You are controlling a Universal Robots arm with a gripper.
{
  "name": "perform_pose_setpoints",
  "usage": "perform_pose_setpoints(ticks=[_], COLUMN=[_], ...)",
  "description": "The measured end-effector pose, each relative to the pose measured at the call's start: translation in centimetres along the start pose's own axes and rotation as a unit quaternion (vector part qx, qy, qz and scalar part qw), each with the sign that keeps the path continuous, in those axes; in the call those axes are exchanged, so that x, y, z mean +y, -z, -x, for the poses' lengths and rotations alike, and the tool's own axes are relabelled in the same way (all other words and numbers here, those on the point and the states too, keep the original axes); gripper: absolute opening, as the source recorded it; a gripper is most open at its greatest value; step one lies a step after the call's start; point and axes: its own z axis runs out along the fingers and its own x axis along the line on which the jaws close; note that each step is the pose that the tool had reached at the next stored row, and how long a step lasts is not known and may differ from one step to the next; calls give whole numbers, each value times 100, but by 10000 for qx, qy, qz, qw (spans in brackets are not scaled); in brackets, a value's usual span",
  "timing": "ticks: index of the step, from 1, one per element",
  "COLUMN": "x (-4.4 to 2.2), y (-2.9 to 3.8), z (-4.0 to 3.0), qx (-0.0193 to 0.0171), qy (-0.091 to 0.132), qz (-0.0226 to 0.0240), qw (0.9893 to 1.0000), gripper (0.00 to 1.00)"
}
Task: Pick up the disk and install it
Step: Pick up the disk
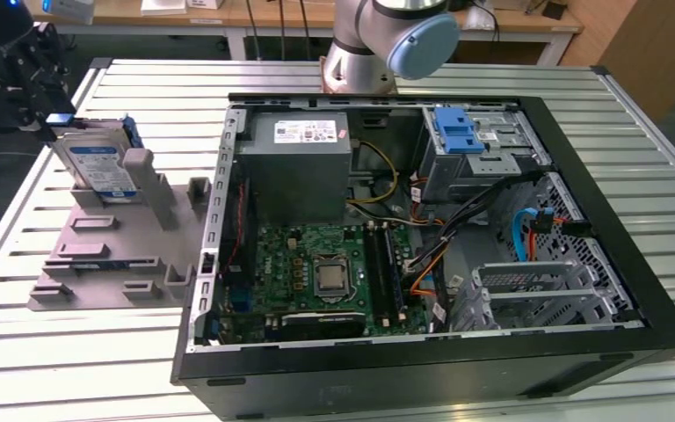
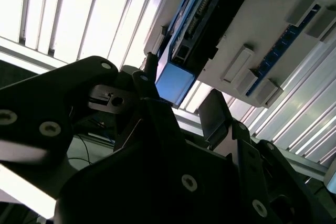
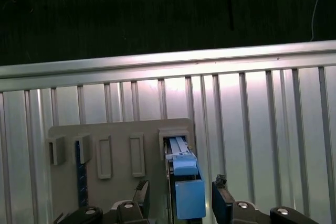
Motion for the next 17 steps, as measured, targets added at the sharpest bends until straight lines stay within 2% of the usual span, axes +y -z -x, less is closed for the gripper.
perform_pose_setpoints(ticks=[17], x=[3], y=[-43], z=[25], qx=[0], qy=[0], qz=[-1], qw=[10000], gripper=[59])
